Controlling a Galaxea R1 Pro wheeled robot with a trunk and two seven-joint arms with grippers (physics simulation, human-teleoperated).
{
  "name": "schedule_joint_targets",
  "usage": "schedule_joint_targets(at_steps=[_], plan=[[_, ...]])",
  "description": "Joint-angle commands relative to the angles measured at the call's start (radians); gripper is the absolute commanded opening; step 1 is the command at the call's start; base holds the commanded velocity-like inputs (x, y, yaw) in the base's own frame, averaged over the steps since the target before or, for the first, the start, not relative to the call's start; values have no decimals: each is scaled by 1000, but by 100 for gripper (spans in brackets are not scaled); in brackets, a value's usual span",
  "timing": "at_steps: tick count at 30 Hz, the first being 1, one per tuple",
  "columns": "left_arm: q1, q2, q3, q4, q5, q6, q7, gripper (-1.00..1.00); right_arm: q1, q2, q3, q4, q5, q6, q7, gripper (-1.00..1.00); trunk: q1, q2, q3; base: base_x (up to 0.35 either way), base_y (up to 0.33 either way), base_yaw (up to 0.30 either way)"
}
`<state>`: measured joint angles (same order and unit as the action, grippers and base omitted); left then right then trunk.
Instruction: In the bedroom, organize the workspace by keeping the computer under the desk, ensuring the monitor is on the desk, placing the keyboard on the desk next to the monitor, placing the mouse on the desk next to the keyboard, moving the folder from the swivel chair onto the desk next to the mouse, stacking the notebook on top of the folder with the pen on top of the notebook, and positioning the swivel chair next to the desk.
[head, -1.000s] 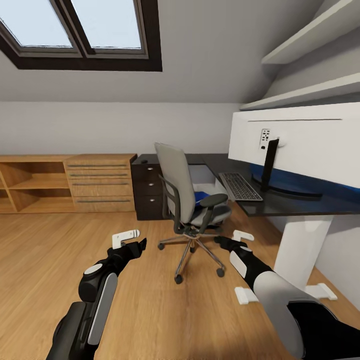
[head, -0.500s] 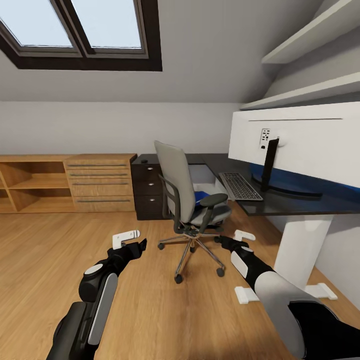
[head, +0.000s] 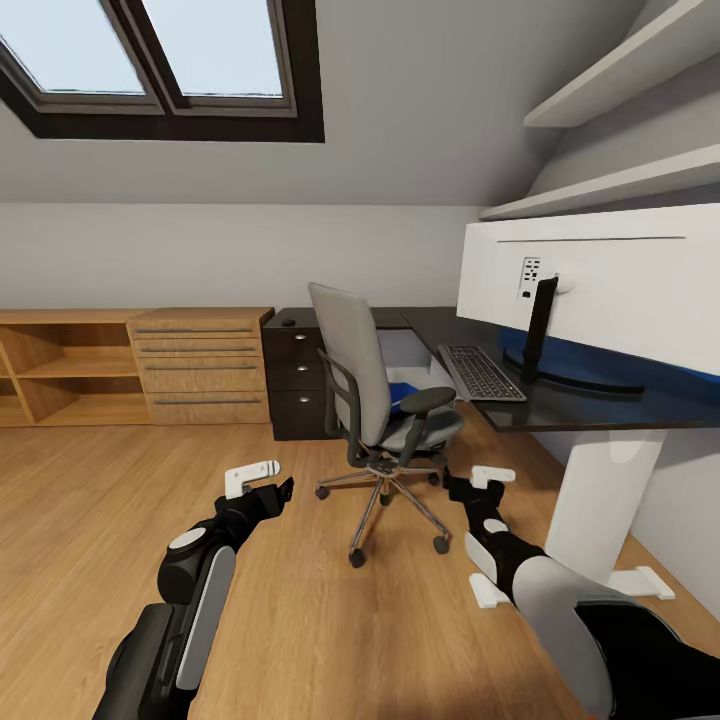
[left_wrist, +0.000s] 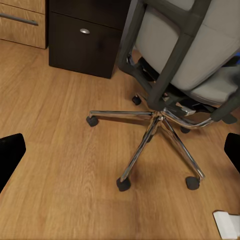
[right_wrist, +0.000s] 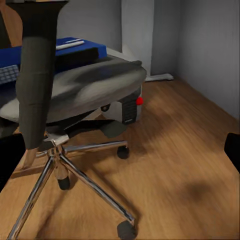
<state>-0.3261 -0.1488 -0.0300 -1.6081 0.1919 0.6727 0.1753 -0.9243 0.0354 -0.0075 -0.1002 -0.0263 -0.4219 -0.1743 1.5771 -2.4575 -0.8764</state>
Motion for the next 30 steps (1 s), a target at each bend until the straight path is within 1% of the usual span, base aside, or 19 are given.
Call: schedule_joint_targets(at_steps=[1, 3, 5, 8, 14, 22, 24, 26, 27, 29, 30], plan=[[-1, 0, -1, -1, 11, 4, 9, 100, -1, -5, 0, 3, -2, -7, -1, 100, 0, 0, -1, 105, 0, 0], [-1, -1, -2, -1, 11, 4, 9, 100, -1, -13, -2, 6, -2, -8, -1, 100, 0, 0, -1, 218, 0, 0], [-1, -1, -2, -1, 11, 4, 9, 100, -1, -15, -3, 6, -1, -4, -1, 100, 0, 0, -1, 293, 0, 0], [-1, -1, -2, 1, 11, 4, 9, 100, -1, -19, -5, 7, -2, 24, -1, 100, 0, 0, -1, 277, 0, 0], [-1, -1, -2, 4, 12, 5, 9, 100, -1, -20, -5, 7, -1, 31, -1, 100, 0, 0, -1, 272, 0, 0], [-1, -2, -3, 7, 16, 5, 9, 100, -1, -20, -4, 7, -2, 33, -1, 100, 0, 0, -1, 141, 0, 0], [-1, -2, -3, 8, 17, 5, 9, 100, -1, -21, -5, 6, -2, 51, -1, 100, 0, 0, -1, 88, 0, 0], [-1, -2, -2, 8, 18, 5, 9, 100, -1, -21, -7, 3, -4, 107, -1, 100, 0, 0, -1, 41, 0, 0], [-1, -2, -2, 8, 27, 5, 9, 100, -2, -21, -8, 0, -5, 155, -1, 100, 0, 0, -1, 13, 0, 0], [-1, -2, -2, 8, 38, 4, 9, 100, -2, -21, -8, -1, -6, 173, -1, 100, 0, 0, -1, 9, 0, 0], [-1, -2, -2, 8, 51, 5, 10, 100, -2, -21, -9, -2, -6, 189, -1, 100, 0, 0, -1, 2, 0, 0]])
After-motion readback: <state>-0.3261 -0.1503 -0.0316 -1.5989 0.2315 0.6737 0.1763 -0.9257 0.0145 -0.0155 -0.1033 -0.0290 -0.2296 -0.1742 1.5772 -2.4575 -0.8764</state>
